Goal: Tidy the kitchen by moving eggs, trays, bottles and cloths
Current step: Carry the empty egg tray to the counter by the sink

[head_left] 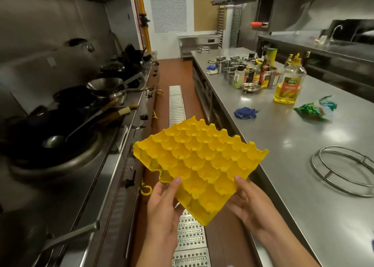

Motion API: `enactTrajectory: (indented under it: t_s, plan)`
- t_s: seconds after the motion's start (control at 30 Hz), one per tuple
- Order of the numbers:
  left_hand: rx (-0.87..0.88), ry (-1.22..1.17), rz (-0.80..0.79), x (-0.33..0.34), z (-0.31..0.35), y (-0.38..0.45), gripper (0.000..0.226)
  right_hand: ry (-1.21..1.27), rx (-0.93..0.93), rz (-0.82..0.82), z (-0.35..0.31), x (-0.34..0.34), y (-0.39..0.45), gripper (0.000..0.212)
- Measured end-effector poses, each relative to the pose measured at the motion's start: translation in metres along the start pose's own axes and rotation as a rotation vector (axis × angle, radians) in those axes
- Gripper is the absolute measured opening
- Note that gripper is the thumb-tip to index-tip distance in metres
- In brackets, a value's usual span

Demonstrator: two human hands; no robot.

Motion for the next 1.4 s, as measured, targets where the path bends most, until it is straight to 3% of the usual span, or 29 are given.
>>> enactTrajectory:
  t_s: [0.43,0.57,0.73,1.2,1.4]
  plan:
    - [0.074,0.099,0.079,0.122,0.018,0.161,0.048,0.111,0.062,-0.119,-0.087,-0.003,0.203,0.034]
    - [0.067,0.082,0.091,0.149,0.020,0.192,0.031,0.126,0.064,-0.143,-0.109,-0.006,0.243,0.036]
    - [0.053,0.089,0.096,0.176,0.023,0.236,0.031,0.131,0.049,-0.149,-0.131,-0.005,0.285,0.041]
    - [0.039,0.045,0.046,0.201,0.058,0.455,0.040,0.081,-0.039,-0.092,-0.164,0.062,0.472,0.034]
    - [0.014,0.029,0.013,0.203,0.080,0.569,0.050,0.057,-0.021,-0.026,-0.167,0.107,0.575,0.043]
Point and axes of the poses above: each hand's wrist, its own y-axis towards the middle knuckle, its own x-axis out of the palm, z = x × y, the point moved 2 cm from there along y, towards the middle knuckle, and after that the axes turned 1 degree about z, right-handed, at the moved point
